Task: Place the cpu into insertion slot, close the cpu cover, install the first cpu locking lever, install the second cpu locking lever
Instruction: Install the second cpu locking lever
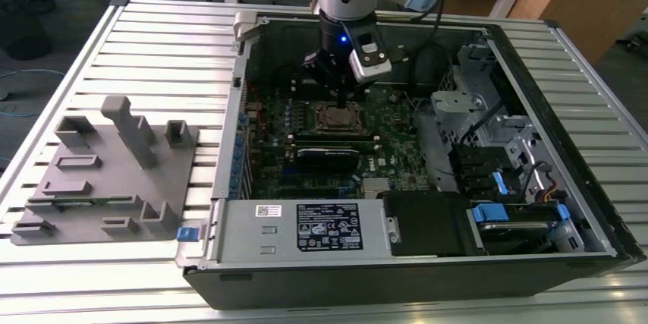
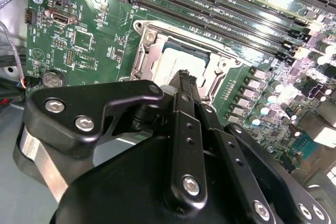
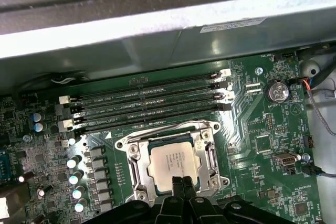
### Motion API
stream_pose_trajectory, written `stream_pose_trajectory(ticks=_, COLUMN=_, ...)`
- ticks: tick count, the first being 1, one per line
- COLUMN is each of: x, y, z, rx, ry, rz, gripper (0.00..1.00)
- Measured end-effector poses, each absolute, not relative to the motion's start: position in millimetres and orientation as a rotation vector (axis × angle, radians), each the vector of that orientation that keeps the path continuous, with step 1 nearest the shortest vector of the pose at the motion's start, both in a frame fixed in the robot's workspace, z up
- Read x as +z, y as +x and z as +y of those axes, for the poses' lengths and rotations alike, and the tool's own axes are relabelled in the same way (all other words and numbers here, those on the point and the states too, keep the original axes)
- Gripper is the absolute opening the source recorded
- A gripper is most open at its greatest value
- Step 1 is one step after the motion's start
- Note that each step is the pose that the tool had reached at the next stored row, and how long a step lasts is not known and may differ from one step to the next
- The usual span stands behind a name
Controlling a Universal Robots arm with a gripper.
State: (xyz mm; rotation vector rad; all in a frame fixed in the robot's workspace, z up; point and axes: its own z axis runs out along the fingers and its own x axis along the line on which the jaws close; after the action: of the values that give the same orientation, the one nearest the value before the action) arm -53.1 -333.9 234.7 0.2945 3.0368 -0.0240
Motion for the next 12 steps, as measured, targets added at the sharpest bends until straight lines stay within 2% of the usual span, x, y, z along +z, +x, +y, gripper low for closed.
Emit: stream_pose_trajectory(ticks=12, x=234.8, y=-53.2, z=-345.0, rx=-0.025, ry=0.294, rz=3.037, gripper=0.11)
